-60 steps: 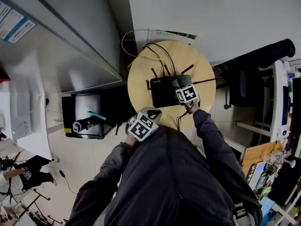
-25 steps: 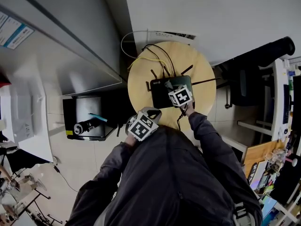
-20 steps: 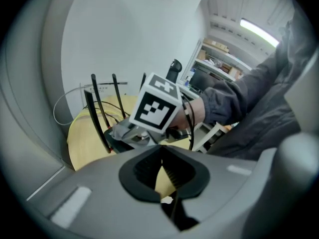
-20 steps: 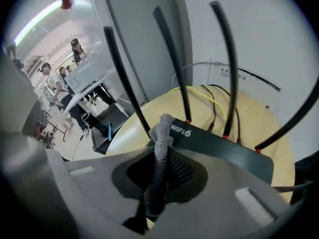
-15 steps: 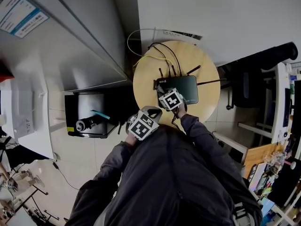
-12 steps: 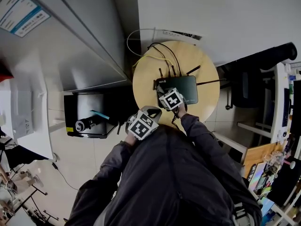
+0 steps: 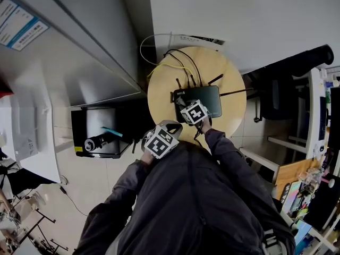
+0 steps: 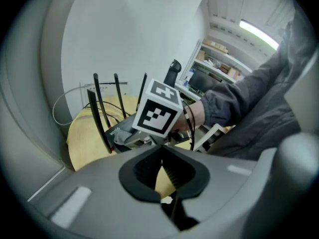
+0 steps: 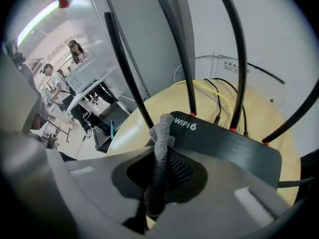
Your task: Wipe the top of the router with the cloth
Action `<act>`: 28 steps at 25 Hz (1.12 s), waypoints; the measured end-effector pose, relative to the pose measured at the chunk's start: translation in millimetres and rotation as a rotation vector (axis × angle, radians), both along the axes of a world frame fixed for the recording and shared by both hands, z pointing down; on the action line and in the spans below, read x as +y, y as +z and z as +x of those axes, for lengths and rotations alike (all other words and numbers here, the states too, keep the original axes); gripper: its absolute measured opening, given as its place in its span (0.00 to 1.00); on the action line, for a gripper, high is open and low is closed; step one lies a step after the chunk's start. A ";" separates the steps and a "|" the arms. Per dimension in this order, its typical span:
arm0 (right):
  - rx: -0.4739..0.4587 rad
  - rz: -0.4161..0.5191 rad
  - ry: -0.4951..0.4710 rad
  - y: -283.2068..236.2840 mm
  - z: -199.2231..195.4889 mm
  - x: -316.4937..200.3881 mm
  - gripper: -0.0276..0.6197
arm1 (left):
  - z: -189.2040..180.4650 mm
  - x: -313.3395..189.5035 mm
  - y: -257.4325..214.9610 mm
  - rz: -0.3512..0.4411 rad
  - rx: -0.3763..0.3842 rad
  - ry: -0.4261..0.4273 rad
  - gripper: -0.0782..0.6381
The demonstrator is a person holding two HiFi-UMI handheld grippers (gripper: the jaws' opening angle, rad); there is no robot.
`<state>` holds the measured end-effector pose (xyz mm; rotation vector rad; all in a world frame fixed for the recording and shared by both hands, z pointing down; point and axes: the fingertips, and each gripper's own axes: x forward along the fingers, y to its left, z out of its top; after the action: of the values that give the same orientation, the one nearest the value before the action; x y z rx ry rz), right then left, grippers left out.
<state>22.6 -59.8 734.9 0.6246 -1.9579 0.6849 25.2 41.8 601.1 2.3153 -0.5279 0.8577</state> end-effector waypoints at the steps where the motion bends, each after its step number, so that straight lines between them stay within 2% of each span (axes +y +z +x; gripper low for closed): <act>1: -0.001 0.001 0.002 0.0 3.1 -0.9 0.09 | 1.1 -0.4 2.2 0.002 -0.002 -0.002 0.11; 10: -0.017 -0.012 0.063 0.8 44.5 -9.0 0.09 | 17.6 -0.4 -0.9 -0.006 -0.008 0.021 0.11; 19: -0.031 -0.022 0.151 3.1 109.7 -22.0 0.09 | 31.9 -3.1 -1.6 -0.007 -0.014 0.017 0.11; 28: 0.006 -0.013 0.270 2.2 183.6 -33.4 0.09 | 45.5 -5.0 -1.1 0.004 -0.025 0.034 0.11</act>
<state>206.2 -93.2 737.2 0.8922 -1.8801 0.8587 70.7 36.8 600.0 2.3255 -0.5024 0.9039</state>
